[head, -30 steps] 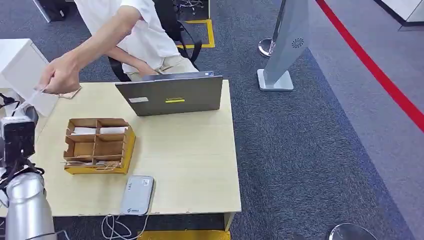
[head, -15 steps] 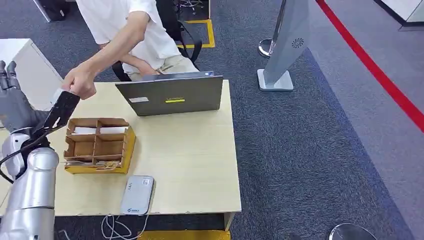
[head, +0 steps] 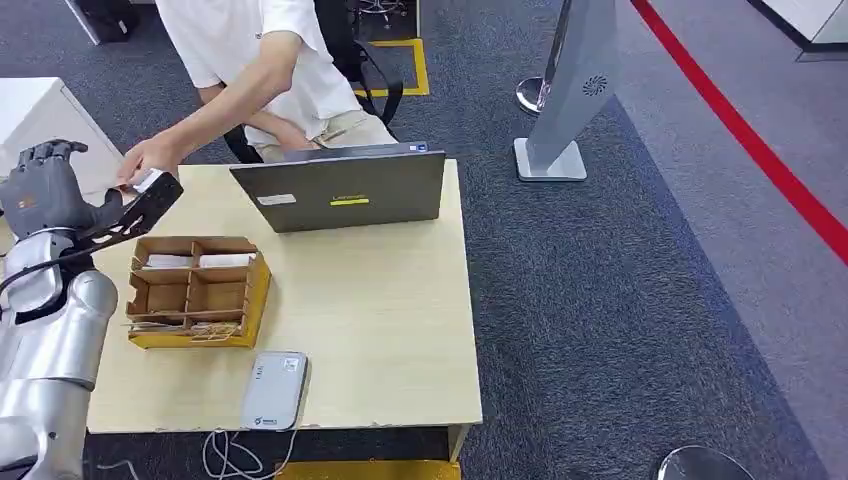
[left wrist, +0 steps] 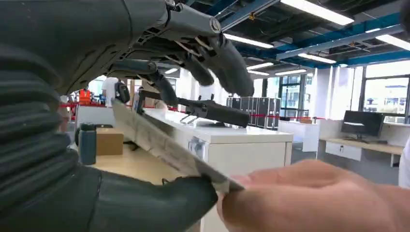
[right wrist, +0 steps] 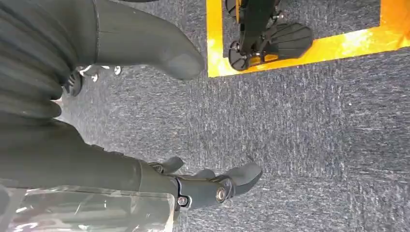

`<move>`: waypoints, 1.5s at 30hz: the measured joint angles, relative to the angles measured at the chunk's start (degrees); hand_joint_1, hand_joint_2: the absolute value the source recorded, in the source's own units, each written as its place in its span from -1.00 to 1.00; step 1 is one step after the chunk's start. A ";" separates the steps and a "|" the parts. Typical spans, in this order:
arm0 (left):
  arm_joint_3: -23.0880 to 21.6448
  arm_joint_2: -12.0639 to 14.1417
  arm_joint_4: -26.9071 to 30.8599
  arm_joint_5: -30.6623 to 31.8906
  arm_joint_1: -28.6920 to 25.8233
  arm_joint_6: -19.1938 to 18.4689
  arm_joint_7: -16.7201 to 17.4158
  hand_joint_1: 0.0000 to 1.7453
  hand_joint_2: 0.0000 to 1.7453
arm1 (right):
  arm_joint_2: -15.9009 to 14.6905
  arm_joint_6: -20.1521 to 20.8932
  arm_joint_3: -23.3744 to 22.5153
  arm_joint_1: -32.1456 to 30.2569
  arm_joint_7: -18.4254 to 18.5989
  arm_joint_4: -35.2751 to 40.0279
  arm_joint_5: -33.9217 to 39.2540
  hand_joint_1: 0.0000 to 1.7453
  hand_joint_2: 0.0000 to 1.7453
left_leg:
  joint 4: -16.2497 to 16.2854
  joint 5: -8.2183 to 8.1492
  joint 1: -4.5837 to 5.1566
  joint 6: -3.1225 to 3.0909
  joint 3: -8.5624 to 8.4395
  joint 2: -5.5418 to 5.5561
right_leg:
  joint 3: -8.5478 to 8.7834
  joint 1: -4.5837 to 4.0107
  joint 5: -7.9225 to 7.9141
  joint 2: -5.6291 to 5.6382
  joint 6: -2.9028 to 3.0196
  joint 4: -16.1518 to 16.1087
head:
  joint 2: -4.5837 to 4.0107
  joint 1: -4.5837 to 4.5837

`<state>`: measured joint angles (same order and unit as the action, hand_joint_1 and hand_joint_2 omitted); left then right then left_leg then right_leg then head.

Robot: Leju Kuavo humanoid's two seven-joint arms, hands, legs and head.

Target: Pass the card to the sensor for recognition and then transmit it.

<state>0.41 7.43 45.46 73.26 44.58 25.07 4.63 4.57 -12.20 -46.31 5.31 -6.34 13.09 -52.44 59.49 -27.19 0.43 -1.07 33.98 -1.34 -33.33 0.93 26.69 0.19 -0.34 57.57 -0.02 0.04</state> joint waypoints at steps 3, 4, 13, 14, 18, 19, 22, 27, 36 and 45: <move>-0.24 0.26 -0.76 0.15 0.28 0.00 0.15 1.00 1.00 | 0.00 -0.07 0.04 0.01 0.17 -0.09 -0.13 -1.00 1.00 | 0.00 0.00 0.00 0.00 0.03 0.01 | -0.01 0.00 0.00 -0.03 0.00 0.00 | 0.00 0.02; -0.33 0.37 -1.00 0.26 0.38 0.00 0.15 1.00 1.00 | 0.00 -0.07 0.07 0.01 0.17 -0.09 -0.15 -1.00 1.00 | 0.00 0.00 0.00 0.00 0.04 0.01 | -0.01 0.00 0.00 -0.02 0.00 0.00 | 0.00 0.00; -0.41 0.48 -1.88 0.28 1.33 -0.02 0.15 1.00 1.00 | 0.00 -0.15 0.13 -0.02 0.20 -0.15 -0.33 -1.00 1.00 | 0.00 0.00 0.00 0.00 0.06 0.01 | -0.02 0.00 0.00 -0.01 0.00 0.00 | 0.00 0.00; -0.41 0.48 -1.94 0.28 1.50 -0.02 0.15 1.00 1.00 | 0.00 -0.15 0.15 -0.02 0.20 -0.17 -0.39 -1.00 1.00 | 0.00 0.00 0.00 0.00 0.06 0.01 | -0.02 0.00 0.00 -0.01 0.00 0.00 | 0.00 0.02; -0.61 0.63 -1.99 0.33 1.67 0.59 -0.55 1.00 1.00 | 0.00 -0.15 0.22 -0.02 0.20 -0.24 -0.57 -1.00 1.00 | 0.00 0.00 0.00 0.00 0.05 0.01 | -0.02 0.00 0.00 -0.02 0.00 0.00 | 0.00 0.00; -0.70 0.63 -1.99 0.31 1.60 0.66 -0.76 1.00 1.00 | 0.00 -0.15 0.22 -0.02 0.20 -0.26 -0.57 -1.00 1.00 | 0.00 0.00 0.00 0.00 0.05 0.01 | -0.02 0.00 0.00 -0.02 0.00 0.00 | 0.00 0.02; -1.25 0.46 -1.61 0.35 0.85 0.26 -1.16 1.00 1.00 | 0.00 -0.15 0.22 -0.06 0.17 -0.31 -0.55 -1.00 1.00 | 0.00 0.00 0.00 0.00 0.05 0.01 | -0.02 0.00 0.00 -0.02 0.00 0.00 | 0.00 0.02; -3.10 -0.61 5.48 0.28 -4.14 -0.74 -1.88 1.00 1.00 | 0.00 -0.24 0.18 -0.58 -0.24 -0.37 -0.17 -1.00 1.00 | 0.00 -0.01 0.02 -0.01 0.05 0.01 | -0.02 0.01 0.01 -0.02 -0.01 0.00 | 0.00 0.00; -9.64 -2.93 28.64 0.11 -16.77 -8.04 -1.40 1.00 1.00 | 0.02 -0.39 -1.44 -1.44 -1.05 -0.37 1.03 -1.00 1.00 | 0.00 -0.06 0.03 -0.04 0.08 0.00 | -0.04 0.02 0.01 -0.01 -0.01 -0.04 | 0.00 0.00; -17.64 -2.56 47.44 0.61 -27.68 -11.26 -2.08 1.00 1.00 | 0.37 -0.72 -4.15 -1.76 -1.55 -0.37 2.47 -1.00 1.00 | -0.02 -0.06 0.03 -0.03 0.08 0.00 | -0.05 0.02 0.02 -0.02 -0.01 -0.04 | 0.00 0.07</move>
<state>-17.23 4.87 92.90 73.88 16.90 13.81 2.56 4.94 -12.92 -50.47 3.55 -7.89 12.72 -49.96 59.47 -27.26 0.46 -1.10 34.06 -1.34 -33.38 0.95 26.72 0.16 -0.35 57.53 -0.02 0.11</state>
